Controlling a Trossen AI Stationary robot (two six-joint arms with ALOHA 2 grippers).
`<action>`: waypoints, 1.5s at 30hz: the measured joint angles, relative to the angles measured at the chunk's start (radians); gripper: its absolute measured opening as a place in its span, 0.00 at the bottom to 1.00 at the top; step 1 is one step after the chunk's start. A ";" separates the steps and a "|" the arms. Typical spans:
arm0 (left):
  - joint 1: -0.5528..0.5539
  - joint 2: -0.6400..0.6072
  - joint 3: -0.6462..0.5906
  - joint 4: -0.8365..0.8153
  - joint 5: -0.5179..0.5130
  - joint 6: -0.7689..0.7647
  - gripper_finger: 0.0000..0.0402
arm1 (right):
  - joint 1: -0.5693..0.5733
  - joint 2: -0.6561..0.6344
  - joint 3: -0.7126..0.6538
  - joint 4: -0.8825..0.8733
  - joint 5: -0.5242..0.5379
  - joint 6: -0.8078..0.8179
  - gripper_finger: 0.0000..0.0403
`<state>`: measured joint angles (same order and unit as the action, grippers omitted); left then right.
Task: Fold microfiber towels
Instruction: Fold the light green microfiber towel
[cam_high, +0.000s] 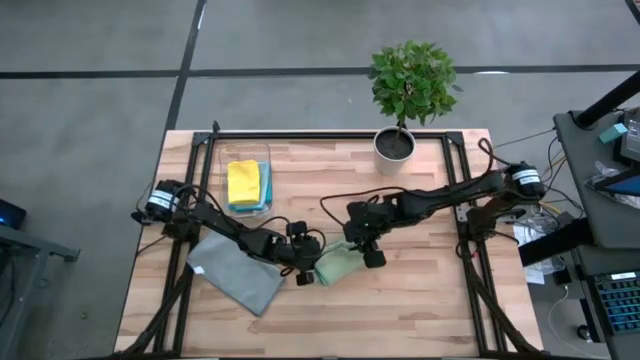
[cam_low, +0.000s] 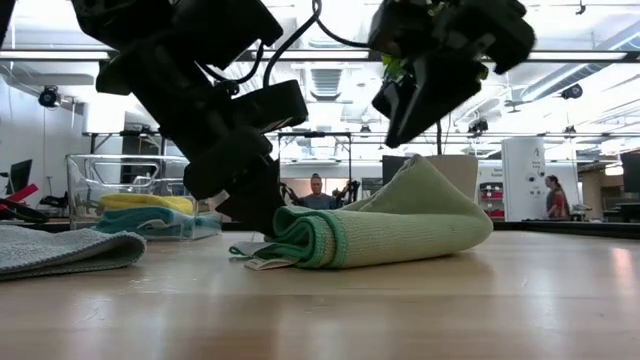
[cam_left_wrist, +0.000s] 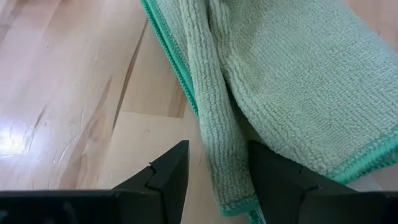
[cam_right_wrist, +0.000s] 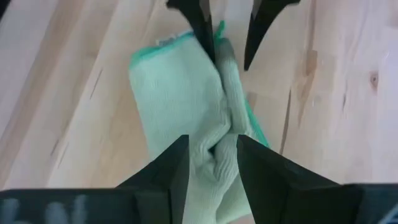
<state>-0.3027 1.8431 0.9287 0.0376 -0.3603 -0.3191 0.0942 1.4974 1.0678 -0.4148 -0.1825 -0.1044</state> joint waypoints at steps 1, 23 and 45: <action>0.000 0.000 0.000 0.000 0.000 0.000 0.37 | 0.003 -0.010 -0.013 0.001 0.000 0.000 0.30; 0.000 0.000 -0.006 -0.003 -0.004 -0.001 0.37 | -0.055 0.161 -0.096 0.129 0.202 -0.019 0.03; -0.007 -0.195 -0.009 -0.204 0.098 -0.066 0.37 | -0.064 0.241 -0.094 0.193 0.221 -0.025 0.03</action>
<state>-0.3092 1.6484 0.9200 -0.1663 -0.2620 -0.3848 0.0303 1.7382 0.9738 -0.2214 0.0383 -0.1291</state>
